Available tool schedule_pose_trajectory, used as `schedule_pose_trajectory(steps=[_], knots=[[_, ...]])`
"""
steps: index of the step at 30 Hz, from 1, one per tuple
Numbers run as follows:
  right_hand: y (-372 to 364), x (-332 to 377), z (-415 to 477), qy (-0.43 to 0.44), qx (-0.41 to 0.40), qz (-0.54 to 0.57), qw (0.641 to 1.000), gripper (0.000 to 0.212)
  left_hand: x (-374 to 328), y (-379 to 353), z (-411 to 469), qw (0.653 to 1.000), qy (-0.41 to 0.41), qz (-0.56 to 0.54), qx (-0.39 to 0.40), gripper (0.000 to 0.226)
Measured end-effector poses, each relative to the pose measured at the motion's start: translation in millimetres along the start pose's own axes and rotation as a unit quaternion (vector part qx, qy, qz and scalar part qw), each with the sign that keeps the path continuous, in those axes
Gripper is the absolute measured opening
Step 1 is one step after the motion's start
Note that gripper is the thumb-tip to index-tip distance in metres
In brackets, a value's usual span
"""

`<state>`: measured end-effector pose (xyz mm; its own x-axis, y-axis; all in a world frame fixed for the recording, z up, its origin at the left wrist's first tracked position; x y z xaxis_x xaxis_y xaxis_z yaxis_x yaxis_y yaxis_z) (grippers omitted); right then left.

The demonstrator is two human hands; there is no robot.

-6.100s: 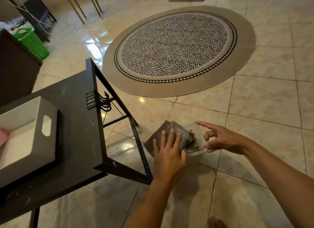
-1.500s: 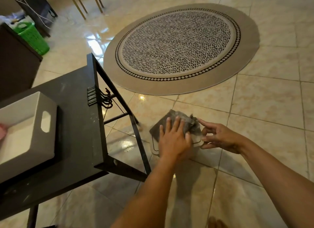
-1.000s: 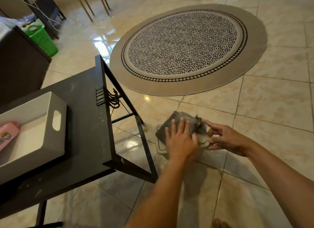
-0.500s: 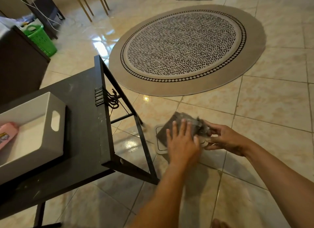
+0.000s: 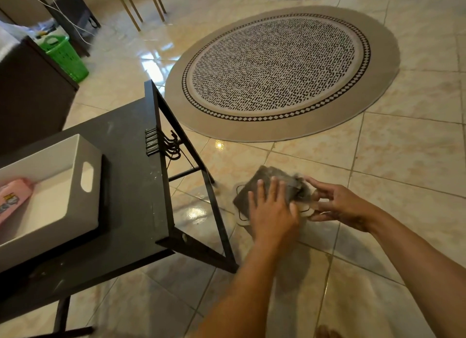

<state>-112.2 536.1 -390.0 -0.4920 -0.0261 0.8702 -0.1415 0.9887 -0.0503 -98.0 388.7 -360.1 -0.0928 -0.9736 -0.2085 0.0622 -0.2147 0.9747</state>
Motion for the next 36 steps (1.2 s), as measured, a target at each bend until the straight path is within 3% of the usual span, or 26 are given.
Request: schedule_pose_trajectory(steps=[4, 8, 13, 18, 23, 29, 31, 33, 36], knots=[[1.5, 1.4, 3.8, 0.003, -0.004, -0.011, 1.000, 0.079, 49.2, 16.3, -26.4, 0.996, 0.066, -0.021, -0.054, 0.065], [1.3, 0.1, 4.4, -0.002, 0.005, -0.016, 1.000, 0.079, 4.2, 8.4, -61.7, 0.998, -0.010, -0.051, -0.019, 0.063], [3.7, 2.5, -0.7, 0.010, -0.010, -0.018, 1.000, 0.083, -37.2, -0.4, -25.9, 0.997, -0.060, -0.052, -0.007, 0.059], [9.6, -3.8, -3.7, -0.001, -0.029, 0.014, 0.999, 0.081, 15.8, 6.4, -6.5, 0.999, 0.046, 0.009, -0.003, 0.061], [10.5, -5.7, -10.2, 0.006, -0.053, 0.021, 0.998, 0.086, 27.1, 24.6, -55.9, 0.983, 0.165, -0.078, -0.032, 0.061], [3.9, -13.6, -43.4, -0.026, -0.019, -0.048, 0.998, 0.098, 4.1, 17.0, -56.1, 0.970, 0.166, -0.176, -0.039, 0.059], [13.1, -6.7, -50.1, -0.020, -0.036, -0.118, 0.992, 0.083, 5.5, 17.0, -44.9, 0.975, 0.132, -0.176, -0.037, 0.060], [33.2, 11.3, -40.2, 0.027, -0.109, -0.215, 0.970, 0.053, 8.3, 18.9, -37.1, 0.976, 0.102, -0.190, -0.036, 0.059], [37.5, 38.3, -17.0, 0.091, -0.142, -0.290, 0.942, 0.043, 11.9, 20.5, -29.2, 0.976, 0.075, -0.203, -0.031, 0.057]])
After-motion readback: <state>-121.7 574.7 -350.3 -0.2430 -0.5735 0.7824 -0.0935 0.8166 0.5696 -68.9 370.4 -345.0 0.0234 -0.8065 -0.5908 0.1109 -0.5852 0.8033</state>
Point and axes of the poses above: each hand's wrist, its own z-axis towards the middle knuckle, its own y-axis out of the back of the hand, x = y × z, the point moved 9 cm from there along z, towards the middle knuckle, and after that the axes turned 12 degrees about -x, right-handed, at the moved point
